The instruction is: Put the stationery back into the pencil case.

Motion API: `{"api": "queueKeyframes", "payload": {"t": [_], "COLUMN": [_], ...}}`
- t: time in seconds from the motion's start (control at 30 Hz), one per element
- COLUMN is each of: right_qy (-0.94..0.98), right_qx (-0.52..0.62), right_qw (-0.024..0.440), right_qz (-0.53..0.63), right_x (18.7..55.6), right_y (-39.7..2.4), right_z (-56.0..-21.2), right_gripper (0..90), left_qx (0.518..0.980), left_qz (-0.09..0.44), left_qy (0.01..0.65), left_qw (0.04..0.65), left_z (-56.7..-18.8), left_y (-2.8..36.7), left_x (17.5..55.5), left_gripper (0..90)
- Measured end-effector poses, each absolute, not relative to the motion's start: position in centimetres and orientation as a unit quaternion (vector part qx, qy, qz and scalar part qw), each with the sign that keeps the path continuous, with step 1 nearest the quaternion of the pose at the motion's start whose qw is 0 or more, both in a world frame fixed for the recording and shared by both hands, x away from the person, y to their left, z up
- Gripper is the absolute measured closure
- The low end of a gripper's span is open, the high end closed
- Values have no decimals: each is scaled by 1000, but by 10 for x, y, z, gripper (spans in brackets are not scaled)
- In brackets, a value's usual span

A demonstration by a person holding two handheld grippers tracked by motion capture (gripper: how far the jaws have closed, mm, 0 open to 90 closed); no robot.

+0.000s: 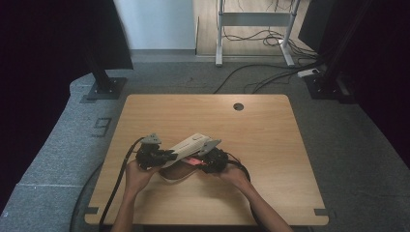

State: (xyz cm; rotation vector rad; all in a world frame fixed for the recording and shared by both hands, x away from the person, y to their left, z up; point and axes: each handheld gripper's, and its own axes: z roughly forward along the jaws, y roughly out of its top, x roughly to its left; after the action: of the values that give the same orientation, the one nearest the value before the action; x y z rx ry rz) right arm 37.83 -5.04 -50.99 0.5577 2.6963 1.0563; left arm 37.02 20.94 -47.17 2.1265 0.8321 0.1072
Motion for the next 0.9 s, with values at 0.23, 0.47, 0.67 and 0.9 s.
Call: {"api": "queueKeyframes", "payload": {"t": [0.23,0.47,0.67,0.9], "right_qy": [910,911,910,906], "right_qx": [185,182,183,191], "right_qw": [104,111,113,108], "right_qz": [355,353,355,361], "right_x": [384,390,396,402], "right_y": [-41,-33,-28,-26], "right_z": [-508,-508,-509,-516], "right_gripper": [658,658,657,655], "left_qx": [848,846,844,846], "left_qz": [41,39,38,40], "left_qy": [327,330,331,334], "left_qw": [416,417,419,414], "left_z": [-470,-470,-470,-471], "left_y": [207,207,207,205], "left_x": [370,370,370,370], "left_gripper": [764,764,764,762]}}
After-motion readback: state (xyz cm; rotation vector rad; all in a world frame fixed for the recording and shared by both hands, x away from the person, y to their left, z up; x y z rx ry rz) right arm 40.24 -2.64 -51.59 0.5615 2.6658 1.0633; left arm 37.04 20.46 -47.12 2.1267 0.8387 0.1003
